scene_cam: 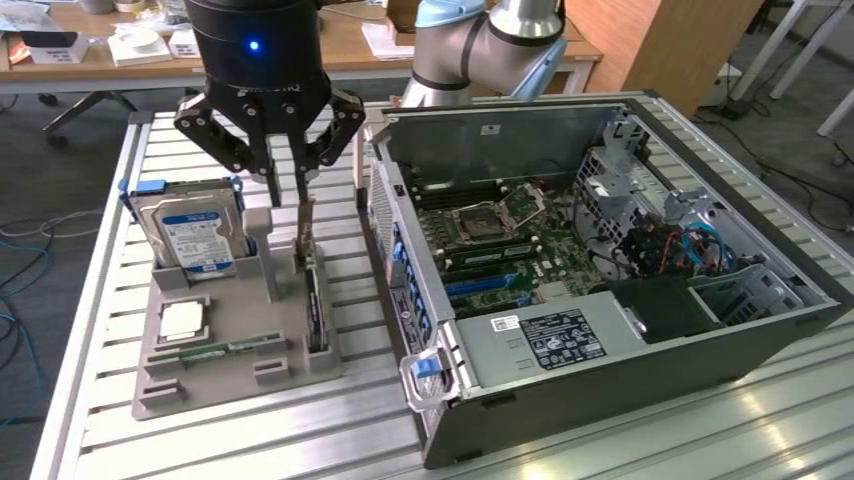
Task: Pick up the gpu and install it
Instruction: 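Pick up the gpu and move the gpu toward the slot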
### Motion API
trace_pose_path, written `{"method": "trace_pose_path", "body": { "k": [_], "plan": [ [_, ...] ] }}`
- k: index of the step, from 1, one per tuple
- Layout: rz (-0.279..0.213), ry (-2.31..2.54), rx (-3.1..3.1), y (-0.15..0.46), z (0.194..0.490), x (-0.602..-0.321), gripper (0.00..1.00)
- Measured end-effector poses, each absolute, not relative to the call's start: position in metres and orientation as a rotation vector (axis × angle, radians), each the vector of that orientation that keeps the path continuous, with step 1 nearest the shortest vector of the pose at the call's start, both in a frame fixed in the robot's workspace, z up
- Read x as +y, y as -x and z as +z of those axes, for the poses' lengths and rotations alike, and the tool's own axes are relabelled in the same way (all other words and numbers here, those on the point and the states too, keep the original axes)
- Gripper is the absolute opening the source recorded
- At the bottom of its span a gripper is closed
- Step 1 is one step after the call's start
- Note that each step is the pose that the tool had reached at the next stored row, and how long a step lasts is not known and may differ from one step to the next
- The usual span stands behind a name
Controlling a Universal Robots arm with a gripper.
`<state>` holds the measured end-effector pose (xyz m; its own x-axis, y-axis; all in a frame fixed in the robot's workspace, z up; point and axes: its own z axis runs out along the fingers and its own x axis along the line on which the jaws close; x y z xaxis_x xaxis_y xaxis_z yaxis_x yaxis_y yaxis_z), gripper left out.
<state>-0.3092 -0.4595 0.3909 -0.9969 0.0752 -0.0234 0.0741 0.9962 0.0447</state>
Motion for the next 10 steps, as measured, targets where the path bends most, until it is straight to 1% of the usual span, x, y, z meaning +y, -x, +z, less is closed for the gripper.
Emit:
{"method": "trace_pose_path", "body": {
  "k": [2,4,5,10],
  "plan": [
    [0.068,-0.116,3.114,0.3092,0.391,-0.4595,0.41],
    [0.068,-0.116,3.114,0.3092,0.3909,-0.4595,0.41],
    [0.068,-0.116,3.114,0.3092,0.3909,-0.4595,0.47],
    [0.069,-0.116,3.113,0.3092,0.3891,-0.4595,0.47]
  ]
}}
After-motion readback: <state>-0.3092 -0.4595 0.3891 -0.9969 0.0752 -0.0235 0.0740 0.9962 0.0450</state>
